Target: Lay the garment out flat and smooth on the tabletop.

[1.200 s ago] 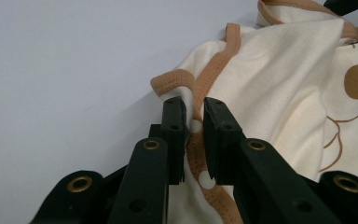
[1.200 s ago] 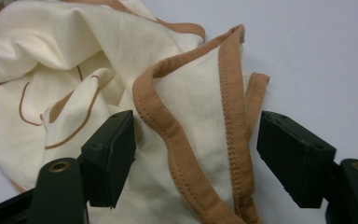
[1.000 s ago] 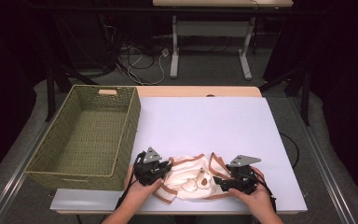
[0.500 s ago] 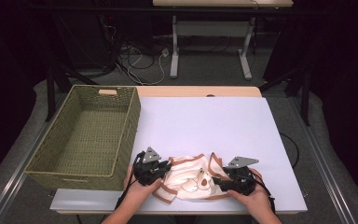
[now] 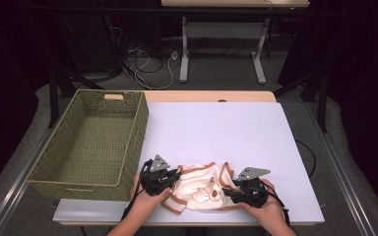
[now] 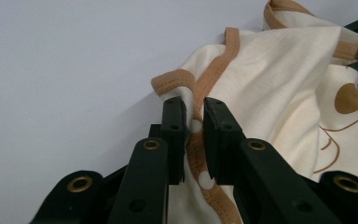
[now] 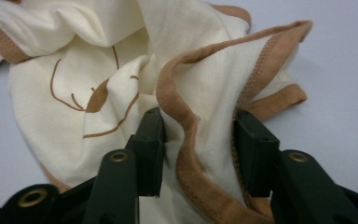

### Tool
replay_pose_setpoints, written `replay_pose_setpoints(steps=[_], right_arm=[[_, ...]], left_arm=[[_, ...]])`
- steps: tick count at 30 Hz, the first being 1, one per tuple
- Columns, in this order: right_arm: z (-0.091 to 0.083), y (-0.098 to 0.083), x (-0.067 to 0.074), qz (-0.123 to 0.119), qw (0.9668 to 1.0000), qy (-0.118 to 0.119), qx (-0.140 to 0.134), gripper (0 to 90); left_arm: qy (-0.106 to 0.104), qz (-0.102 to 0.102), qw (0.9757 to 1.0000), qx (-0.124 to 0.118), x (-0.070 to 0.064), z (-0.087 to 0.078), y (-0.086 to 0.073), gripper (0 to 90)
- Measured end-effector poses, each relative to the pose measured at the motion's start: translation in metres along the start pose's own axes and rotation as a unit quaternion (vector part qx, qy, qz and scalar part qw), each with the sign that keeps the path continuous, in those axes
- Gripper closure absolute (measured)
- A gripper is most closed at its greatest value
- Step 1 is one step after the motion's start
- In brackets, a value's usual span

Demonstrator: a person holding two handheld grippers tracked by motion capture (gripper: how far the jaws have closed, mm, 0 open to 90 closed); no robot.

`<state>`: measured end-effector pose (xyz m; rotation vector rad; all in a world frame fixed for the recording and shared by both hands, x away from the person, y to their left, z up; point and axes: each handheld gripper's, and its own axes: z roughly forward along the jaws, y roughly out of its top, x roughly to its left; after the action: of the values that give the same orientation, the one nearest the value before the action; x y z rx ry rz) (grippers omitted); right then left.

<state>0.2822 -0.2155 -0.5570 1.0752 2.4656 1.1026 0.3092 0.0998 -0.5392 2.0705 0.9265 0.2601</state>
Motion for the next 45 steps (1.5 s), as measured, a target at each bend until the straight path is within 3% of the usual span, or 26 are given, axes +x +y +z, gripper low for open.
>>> replay_pose_setpoints(steps=[12,15,22,35,45], right_arm=[[-0.001,0.001,0.003,-0.017,0.9998,0.013,-0.001,74.8],[-0.002,0.001,0.004,-0.02,0.9998,0.006,0.0,76.9],[-0.004,0.002,0.002,-0.016,0.9998,0.01,0.003,78.6],[-0.014,0.003,-0.004,-0.008,0.9998,0.001,-0.017,79.0],[-0.024,0.004,-0.01,0.0,0.9992,-0.01,-0.038,79.1]], left_arm=[[0.001,0.005,1.0,-0.002,0.001,-0.001,0.0,79.2],[0.0,0.001,1.0,-0.003,0.0,-0.001,0.0,79.2],[0.002,0.005,1.0,-0.005,0.001,-0.003,0.001,79.2],[0.0,0.0,1.0,-0.007,0.0,-0.004,0.001,79.2],[-0.001,0.008,1.0,-0.004,0.0,-0.003,0.0,79.2]])
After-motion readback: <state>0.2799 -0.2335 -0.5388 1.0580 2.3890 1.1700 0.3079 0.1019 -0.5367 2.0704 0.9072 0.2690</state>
